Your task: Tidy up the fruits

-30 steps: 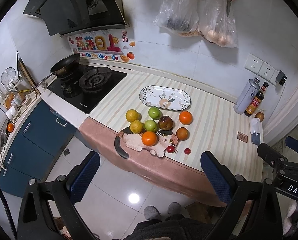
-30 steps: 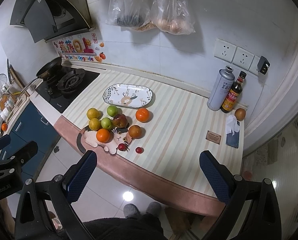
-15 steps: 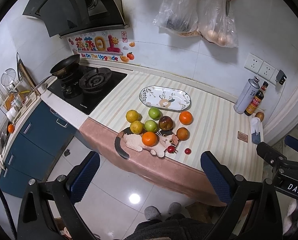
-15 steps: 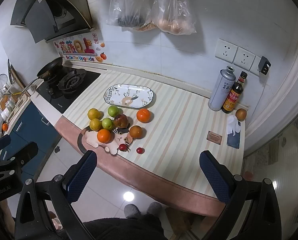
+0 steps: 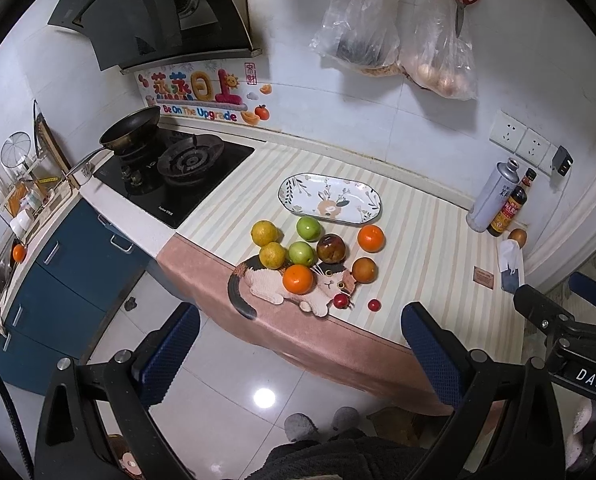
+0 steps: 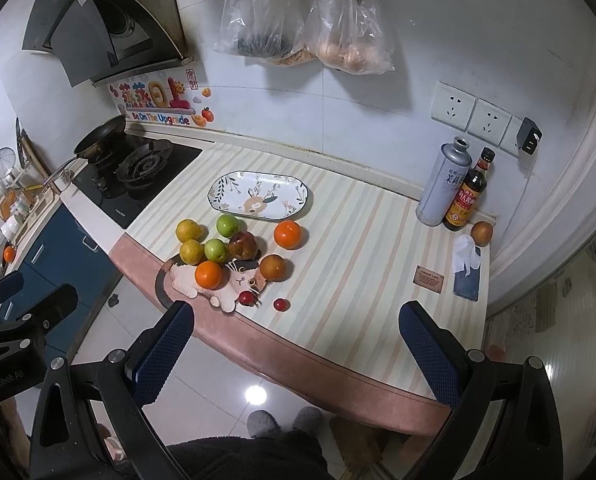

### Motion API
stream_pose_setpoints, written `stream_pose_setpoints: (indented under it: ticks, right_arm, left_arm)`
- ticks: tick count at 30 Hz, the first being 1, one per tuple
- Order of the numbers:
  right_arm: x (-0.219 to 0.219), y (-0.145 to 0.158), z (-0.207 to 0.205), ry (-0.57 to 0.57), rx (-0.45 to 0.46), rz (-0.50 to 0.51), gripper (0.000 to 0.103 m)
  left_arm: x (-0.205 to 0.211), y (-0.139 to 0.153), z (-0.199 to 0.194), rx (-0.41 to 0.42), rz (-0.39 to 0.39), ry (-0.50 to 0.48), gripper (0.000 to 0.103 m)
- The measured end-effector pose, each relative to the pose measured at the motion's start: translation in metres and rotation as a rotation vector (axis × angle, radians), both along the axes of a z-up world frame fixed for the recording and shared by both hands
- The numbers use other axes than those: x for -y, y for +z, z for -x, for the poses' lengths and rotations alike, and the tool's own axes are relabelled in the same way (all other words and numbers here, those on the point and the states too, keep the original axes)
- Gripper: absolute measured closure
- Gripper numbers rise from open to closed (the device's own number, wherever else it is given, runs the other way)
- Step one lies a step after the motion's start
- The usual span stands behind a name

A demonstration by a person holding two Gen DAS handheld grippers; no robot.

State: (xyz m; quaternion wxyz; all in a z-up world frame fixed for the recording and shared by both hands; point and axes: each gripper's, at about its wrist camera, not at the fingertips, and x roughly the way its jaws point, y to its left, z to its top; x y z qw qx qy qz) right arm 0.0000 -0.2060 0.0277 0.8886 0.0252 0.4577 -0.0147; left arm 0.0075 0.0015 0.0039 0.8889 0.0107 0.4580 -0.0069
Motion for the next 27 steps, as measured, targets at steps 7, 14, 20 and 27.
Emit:
stream_pose_setpoints:
  ticks: [7, 14, 20, 27]
  right_arm:
    - [-0.0001, 0.0011, -0.0014, 0.000, 0.000, 0.003, 0.000]
    - [-0.0009, 0.0006, -0.0005, 0.001, 0.000, 0.004, 0.000]
    - [-0.0014, 0.0003, -0.0002, 0.000, 0.000, -0.001, 0.000]
    - [0.0045, 0.0049, -0.0035, 0.002, 0.007, -0.023, 0.000]
  left_arm:
    - [-0.0002, 0.0001, 0.0002, 0.001, -0.001, -0.001, 0.000]
    - [-0.0010, 0.0005, -0.0009, 0.001, 0.001, -0.001, 0.000]
    - [-0.0013, 0.0003, -0.0005, 0.003, 0.001, -0.001, 0.000]
    - [-0.0025, -0.0003, -0.0001, 0.004, 0.004, 0.001, 0.000]
